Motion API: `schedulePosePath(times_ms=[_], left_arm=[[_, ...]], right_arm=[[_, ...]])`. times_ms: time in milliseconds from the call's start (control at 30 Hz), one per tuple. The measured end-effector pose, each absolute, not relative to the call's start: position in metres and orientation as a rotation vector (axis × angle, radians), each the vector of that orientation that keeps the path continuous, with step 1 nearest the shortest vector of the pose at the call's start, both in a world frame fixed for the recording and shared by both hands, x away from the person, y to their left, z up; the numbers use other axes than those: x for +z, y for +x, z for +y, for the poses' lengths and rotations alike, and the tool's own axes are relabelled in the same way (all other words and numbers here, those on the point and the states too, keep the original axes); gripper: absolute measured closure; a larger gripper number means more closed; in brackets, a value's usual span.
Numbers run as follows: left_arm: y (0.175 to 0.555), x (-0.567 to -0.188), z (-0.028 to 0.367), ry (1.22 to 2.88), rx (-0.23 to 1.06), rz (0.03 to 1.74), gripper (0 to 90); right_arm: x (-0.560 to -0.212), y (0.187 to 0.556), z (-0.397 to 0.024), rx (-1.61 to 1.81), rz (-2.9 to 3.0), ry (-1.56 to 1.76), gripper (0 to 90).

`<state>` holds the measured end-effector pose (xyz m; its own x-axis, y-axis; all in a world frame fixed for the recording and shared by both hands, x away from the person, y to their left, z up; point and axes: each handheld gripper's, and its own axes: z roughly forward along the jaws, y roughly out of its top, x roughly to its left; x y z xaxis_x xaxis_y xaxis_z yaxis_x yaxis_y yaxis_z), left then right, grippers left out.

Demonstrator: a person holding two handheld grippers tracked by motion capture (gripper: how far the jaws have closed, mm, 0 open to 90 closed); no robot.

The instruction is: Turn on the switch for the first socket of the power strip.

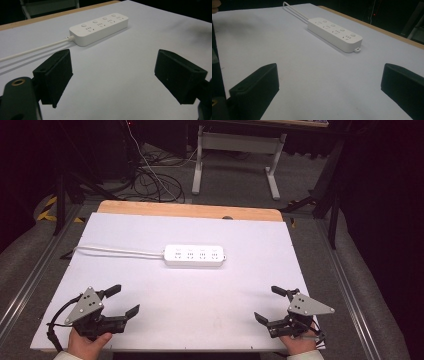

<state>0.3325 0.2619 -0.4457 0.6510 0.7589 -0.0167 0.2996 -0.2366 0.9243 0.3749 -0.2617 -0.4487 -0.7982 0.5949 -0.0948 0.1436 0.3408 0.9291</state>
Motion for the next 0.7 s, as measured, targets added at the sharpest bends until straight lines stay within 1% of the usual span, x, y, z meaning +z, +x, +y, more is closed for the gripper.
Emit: schedulePosePath(times_ms=[133, 267, 333, 367, 400, 433, 467, 700], left_arm=[[0.333, -0.445, 0.263, 1.821, 0.536, 0.847, 15.4], [0.334, -0.443, 0.262, 1.86, 0.57, 0.838, 16.6], [0.333, -0.442, 0.261, 1.866, 0.566, 0.836, 16.8], [0.333, -0.442, 0.261, 1.863, 0.553, 0.834, 17.9], [0.333, -0.441, 0.262, 1.855, 0.519, 0.829, 23.3], [0.333, -0.441, 0.263, 1.858, 0.497, 0.823, 23.3], [0.333, -0.44, 0.264, 1.858, 0.48, 0.823, 26.4], [0.331, -0.435, 0.26, 1.87, 0.499, 0.819, 26.7]], right_arm=[[-0.449, 0.374, -0.263, 1.457, 2.185, 0.648, 2.3], [-0.449, 0.374, -0.263, 1.459, 2.187, 0.649, 2.4], [-0.449, 0.375, -0.263, 1.458, 2.188, 0.646, 2.5], [-0.449, 0.375, -0.263, 1.461, 2.188, 0.648, 2.5], [-0.449, 0.375, -0.262, 1.459, 2.189, 0.642, 2.5], [-0.449, 0.375, -0.262, 1.459, 2.189, 0.642, 2.5], [-0.449, 0.375, -0.261, 1.464, 2.19, 0.633, 2.5], [-0.449, 0.374, -0.261, 1.466, 2.204, 0.616, 2.5]])
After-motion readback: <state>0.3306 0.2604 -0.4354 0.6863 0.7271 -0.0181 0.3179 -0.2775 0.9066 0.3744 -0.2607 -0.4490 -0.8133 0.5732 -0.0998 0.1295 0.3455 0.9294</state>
